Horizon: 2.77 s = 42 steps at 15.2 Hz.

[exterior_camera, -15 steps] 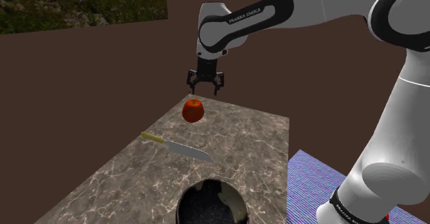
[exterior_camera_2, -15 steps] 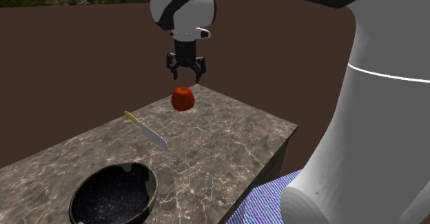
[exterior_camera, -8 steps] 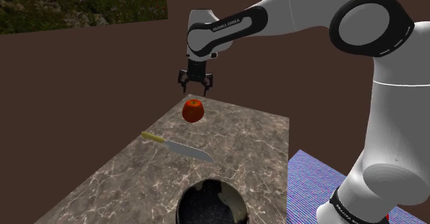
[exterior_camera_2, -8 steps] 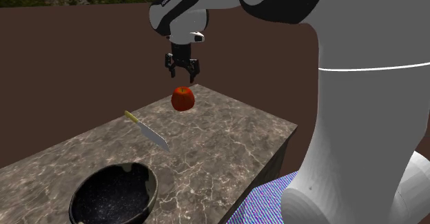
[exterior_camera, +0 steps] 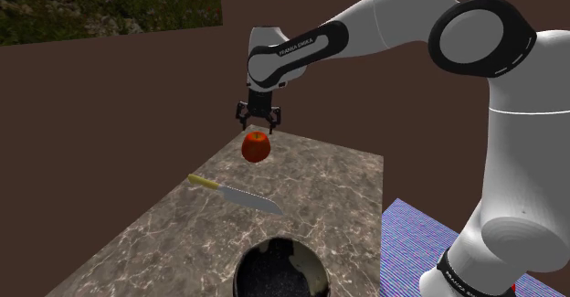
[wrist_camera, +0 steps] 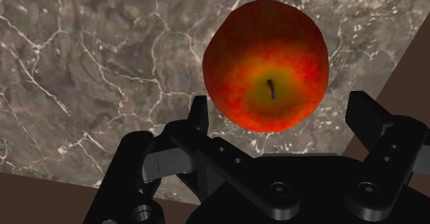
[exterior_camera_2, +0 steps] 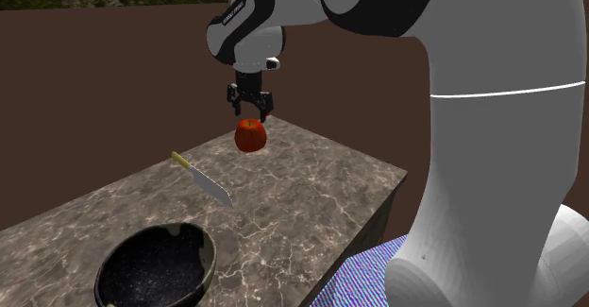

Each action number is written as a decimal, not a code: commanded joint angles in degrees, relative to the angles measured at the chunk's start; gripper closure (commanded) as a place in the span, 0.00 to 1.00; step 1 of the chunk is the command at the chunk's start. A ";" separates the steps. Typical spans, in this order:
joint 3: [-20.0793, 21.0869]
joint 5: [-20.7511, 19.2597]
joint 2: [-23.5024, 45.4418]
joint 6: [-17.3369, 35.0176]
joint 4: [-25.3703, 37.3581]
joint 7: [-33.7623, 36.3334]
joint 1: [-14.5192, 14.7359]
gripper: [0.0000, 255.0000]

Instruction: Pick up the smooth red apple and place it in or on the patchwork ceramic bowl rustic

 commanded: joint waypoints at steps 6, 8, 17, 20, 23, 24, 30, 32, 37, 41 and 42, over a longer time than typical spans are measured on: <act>0.00 -0.01 0.03 0.09 -0.04 0.03 0.02 1.00; 0.00 -0.01 0.03 0.09 -0.04 0.03 0.02 1.00; 0.05 0.09 -0.48 -1.24 0.78 -0.01 0.00 1.00; 0.11 0.23 -1.16 -3.29 2.17 -0.07 -0.02 1.00; 0.16 0.35 -1.74 -5.37 3.67 -0.11 -0.03 1.00; 0.18 0.38 -1.91 -6.07 4.20 -0.13 -0.03 1.00; 0.26 0.54 -2.69 -10.37 7.74 -0.17 -0.01 1.00; 0.28 0.57 -2.85 -11.84 9.06 -0.18 0.01 1.00; 0.33 0.61 -3.01 -15.63 12.69 -0.16 0.09 1.00; 0.37 0.59 -2.87 -18.77 15.97 -0.13 0.18 1.00; 0.37 0.58 -2.79 -19.58 16.85 -0.12 0.21 1.00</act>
